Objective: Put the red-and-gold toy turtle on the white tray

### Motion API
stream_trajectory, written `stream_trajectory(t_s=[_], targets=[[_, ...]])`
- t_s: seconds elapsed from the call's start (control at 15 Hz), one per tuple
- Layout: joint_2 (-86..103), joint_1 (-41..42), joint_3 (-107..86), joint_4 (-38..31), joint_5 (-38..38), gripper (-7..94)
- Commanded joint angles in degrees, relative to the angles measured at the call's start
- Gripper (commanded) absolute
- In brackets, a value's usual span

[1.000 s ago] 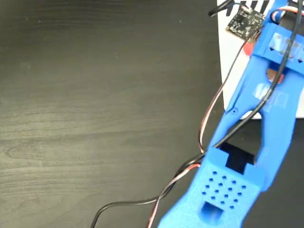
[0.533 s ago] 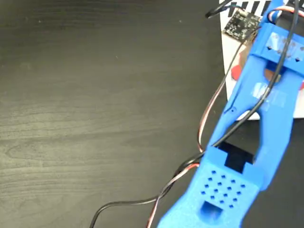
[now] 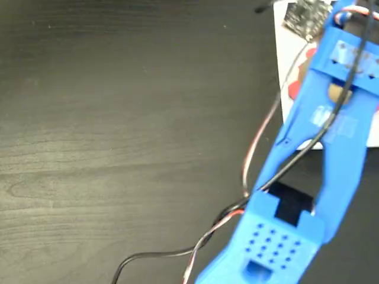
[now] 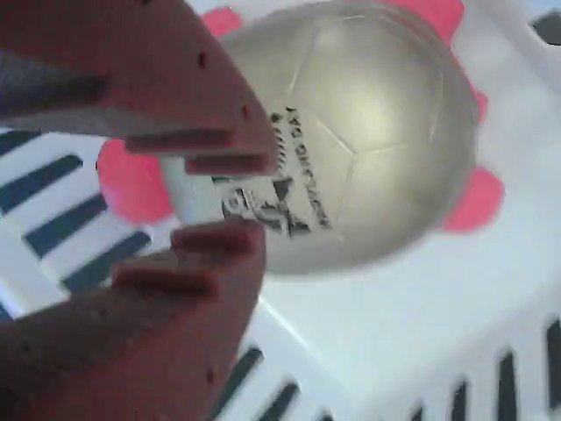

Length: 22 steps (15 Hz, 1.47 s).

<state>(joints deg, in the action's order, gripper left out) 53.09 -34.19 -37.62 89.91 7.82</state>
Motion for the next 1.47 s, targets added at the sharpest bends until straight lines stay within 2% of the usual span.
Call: stream_trajectory(t_s=[0.0,0.27,0.47,0.53,0.73,0.8,0.93,1.07,1.2,1.4], targets=[[12.22,-0.26,2.55,-3.87,0.7,0],[33.22,3.69,-22.5,-28.13,1.05,0],[51.86,16.88,-50.45,-43.86,-0.97,0],[57.3,21.45,-58.27,-47.11,-1.41,0],[73.65,31.9,-77.7,-48.16,-2.02,0],[80.42,34.37,-86.48,-50.01,-4.39,0],[93.96,37.62,-101.25,-46.05,-5.45,0],[104.94,36.91,-111.09,-40.43,-5.45,0],[113.47,36.91,-117.51,-33.93,-5.1,0],[122.7,37.44,-124.54,-28.56,-5.36,0]])
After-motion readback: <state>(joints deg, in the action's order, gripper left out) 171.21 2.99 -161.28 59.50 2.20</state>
